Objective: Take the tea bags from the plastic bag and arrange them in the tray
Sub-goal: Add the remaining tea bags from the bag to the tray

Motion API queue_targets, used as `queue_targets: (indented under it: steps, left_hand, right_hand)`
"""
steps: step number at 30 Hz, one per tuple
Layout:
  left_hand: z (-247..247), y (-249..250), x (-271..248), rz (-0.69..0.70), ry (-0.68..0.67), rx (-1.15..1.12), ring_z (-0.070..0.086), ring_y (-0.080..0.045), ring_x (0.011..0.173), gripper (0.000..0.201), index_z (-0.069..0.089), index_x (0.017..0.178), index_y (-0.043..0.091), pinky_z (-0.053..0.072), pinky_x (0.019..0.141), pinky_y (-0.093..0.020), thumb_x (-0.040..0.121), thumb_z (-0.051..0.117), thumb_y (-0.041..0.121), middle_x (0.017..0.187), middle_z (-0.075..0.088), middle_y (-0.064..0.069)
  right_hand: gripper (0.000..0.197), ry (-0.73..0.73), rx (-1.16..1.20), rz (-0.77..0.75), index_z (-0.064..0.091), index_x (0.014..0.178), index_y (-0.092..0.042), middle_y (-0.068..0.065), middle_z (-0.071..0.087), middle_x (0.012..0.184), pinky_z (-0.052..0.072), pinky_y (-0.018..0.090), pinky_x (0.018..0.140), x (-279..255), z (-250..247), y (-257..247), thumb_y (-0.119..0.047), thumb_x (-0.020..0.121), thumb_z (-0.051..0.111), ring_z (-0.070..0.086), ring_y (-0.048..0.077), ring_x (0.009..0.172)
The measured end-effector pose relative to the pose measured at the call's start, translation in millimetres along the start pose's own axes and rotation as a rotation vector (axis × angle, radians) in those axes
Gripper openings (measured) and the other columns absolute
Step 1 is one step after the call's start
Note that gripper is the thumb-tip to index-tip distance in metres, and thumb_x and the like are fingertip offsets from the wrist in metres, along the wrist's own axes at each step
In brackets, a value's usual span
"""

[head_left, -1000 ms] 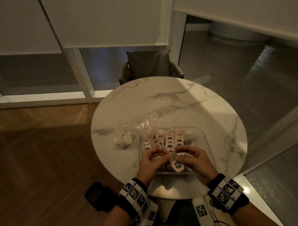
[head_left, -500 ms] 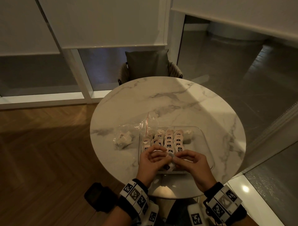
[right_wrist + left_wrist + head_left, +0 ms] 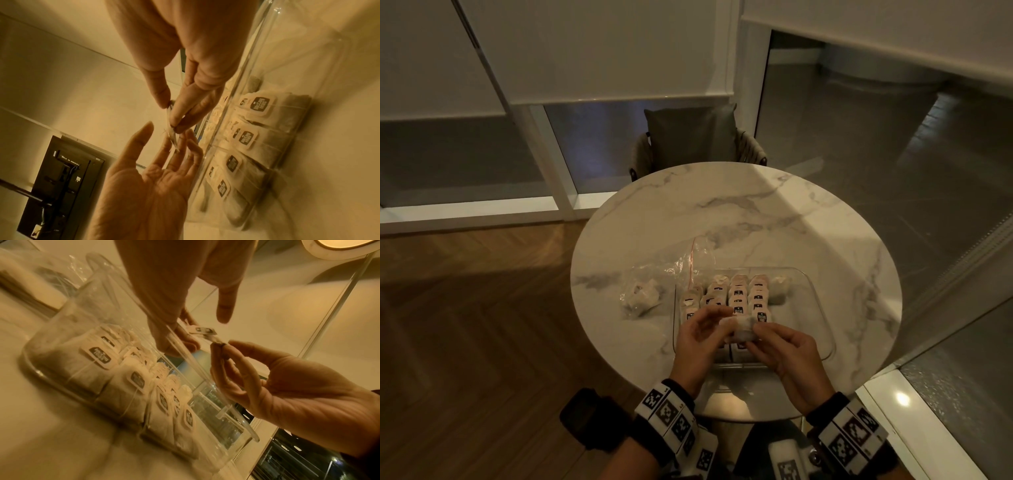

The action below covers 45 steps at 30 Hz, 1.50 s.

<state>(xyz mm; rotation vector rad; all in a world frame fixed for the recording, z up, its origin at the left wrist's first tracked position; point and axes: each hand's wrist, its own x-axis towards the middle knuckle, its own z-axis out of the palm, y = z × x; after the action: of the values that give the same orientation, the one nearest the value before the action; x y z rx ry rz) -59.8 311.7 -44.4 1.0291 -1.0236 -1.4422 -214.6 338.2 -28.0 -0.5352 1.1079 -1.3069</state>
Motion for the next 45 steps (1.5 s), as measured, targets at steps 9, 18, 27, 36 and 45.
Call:
queue_targets:
  steps: [9, 18, 27, 36, 45]
  left_hand:
    - [1, -2, -3, -0.033, 0.066, -0.035, 0.072, -0.024, 0.088, 0.027, 0.059, 0.113, 0.004, 0.058, 0.069, -0.029, 0.088, 0.066, -0.003, 0.102, 0.072, -0.017]
    - [5, 5, -7, 0.016, 0.103, -0.043, 0.073, -0.03, 0.079, 0.033, 0.056, 0.109, 0.008, 0.061, 0.068, -0.037, 0.082, 0.073, 0.0, 0.094, 0.068, -0.027]
    - [10, 15, -17, -0.018, 0.013, -0.009, 0.072, -0.035, 0.07, 0.058, 0.049, 0.115, 0.011, 0.061, 0.069, -0.041, 0.07, 0.082, -0.005, 0.079, 0.072, -0.023]
    - [24, 39, -23, 0.011, -0.027, -0.028, 0.068, -0.035, 0.074, 0.036, 0.05, 0.113, 0.011, 0.056, 0.063, -0.033, 0.084, 0.07, 0.008, 0.084, 0.068, -0.028]
    - [17, 50, -10, 0.126, -0.116, 0.316, 0.069, -0.016, 0.09, 0.034, 0.054, 0.115, 0.027, 0.06, 0.07, -0.033, 0.089, 0.071, 0.013, 0.107, 0.066, 0.008]
  right_hand:
    - [0.019, 0.023, -0.034, -0.017, 0.068, 0.106, 0.0, 0.016, 0.074, 0.102, 0.061, 0.031, 0.075, -4, 3, -3, 0.0, 0.088, 0.062, 0.072, 0.029, 0.096]
    - [0.019, -0.224, -1.002, -0.326, 0.073, 0.099, -0.033, -0.005, 0.071, 0.089, 0.058, 0.025, 0.07, 7, -4, -60, -0.023, 0.083, 0.076, 0.068, 0.013, 0.077]
    - [0.014, -0.593, -1.234, -0.133, 0.079, 0.086, -0.005, -0.01, 0.066, 0.058, 0.044, 0.013, 0.053, 33, 28, -85, -0.019, 0.082, 0.077, 0.056, -0.001, 0.049]
    - [0.012, -0.45, -0.864, -0.111, 0.074, 0.086, 0.005, 0.021, 0.072, 0.07, 0.059, 0.027, 0.06, 25, 21, -109, -0.005, 0.08, 0.076, 0.07, 0.024, 0.059]
    - [0.008, -0.348, -1.067, -0.263, 0.074, 0.074, -0.007, 0.004, 0.072, 0.064, 0.057, 0.026, 0.059, 32, -3, -138, -0.003, 0.075, 0.08, 0.071, 0.021, 0.058]
